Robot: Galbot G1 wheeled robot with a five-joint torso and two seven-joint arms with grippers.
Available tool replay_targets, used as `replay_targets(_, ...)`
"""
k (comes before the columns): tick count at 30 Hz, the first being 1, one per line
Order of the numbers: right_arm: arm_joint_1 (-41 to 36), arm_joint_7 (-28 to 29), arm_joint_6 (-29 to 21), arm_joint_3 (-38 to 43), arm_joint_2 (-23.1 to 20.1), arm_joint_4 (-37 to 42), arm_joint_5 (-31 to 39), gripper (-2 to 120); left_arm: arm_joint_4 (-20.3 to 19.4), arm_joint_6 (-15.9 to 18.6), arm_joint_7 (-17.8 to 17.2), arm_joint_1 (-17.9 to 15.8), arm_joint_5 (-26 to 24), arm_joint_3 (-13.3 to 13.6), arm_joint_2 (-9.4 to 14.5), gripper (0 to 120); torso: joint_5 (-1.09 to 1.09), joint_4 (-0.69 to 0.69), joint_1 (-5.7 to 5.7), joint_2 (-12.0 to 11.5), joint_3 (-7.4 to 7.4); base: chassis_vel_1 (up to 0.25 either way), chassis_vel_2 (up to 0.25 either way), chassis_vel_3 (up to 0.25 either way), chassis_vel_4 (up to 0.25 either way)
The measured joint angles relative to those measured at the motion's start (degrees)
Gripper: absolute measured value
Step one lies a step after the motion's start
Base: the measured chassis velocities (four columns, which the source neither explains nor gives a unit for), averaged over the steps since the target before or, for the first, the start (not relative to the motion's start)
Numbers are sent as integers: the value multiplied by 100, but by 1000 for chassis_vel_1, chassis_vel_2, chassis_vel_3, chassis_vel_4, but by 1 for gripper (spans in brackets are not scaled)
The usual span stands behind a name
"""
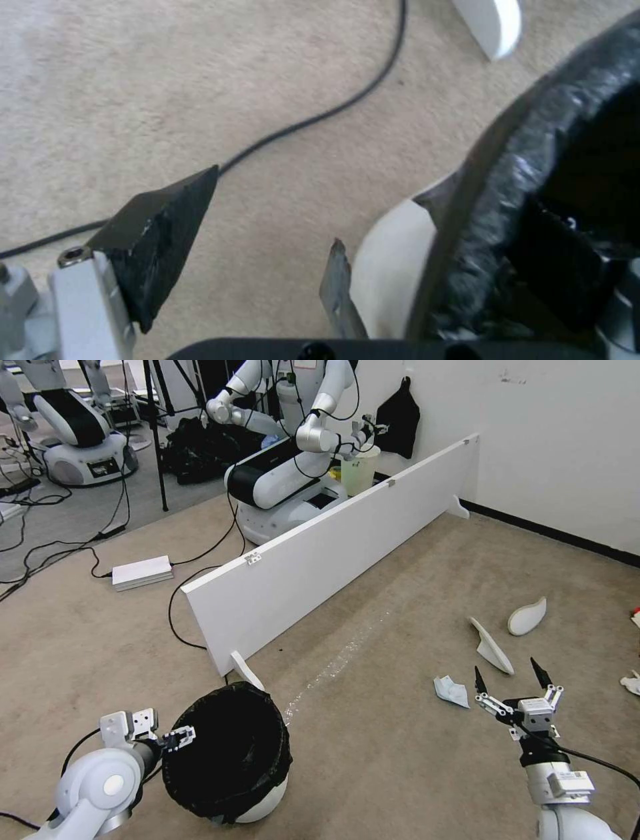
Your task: Pick up the trash bin, then pick up the garbage from the floor and place it into the trash bin.
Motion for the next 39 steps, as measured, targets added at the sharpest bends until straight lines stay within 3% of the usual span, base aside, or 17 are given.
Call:
replay_targets(11,9,9,-1,-23,0,-25,-8,100,-22,-27,-266,-137,-197,305,-90,100,8,1,0,2,-2,0,0,0,0)
replay_targets(17,12,13,-1,-49,0,-46,-23,100,63,-32,-155,-162,-150,372,-6,99,7,1,-1,3,-3,0,0,0,0)
replay_targets(22,42,31,0,-54,0,-60,-23,100,211,-3,-77,-273,-140,483,14,78,10,2,-1,5,-3,0,0,0,0)
replay_targets(26,48,54,0,-54,0,-60,-23,100,243,5,-65,-288,-138,505,12,70,10,3,-1,5,-3,0,0,0,0)
replay_targets(31,63,91,0,-41,0,-60,-17,100,361,7,87,-292,210,570,-6,47,9,3,-1,3,-1,0,0,0,0)
replay_targets(34,71,93,0,-40,0,-66,-16,100,385,8,142,-280,302,576,-7,42,4,4,-1,1,0,0,0,0,0)
replay_targets(36,98,94,0,-50,0,-95,-16,100,415,8,390,-227,561,579,-13,32,-8,4,-1,-2,2,0,0,0,0)
replay_targets(39,113,97,0,-58,0,-105,-16,100,414,1,498,-210,659,581,-13,31,-8,1,-1,-2,2,0,0,0,0)
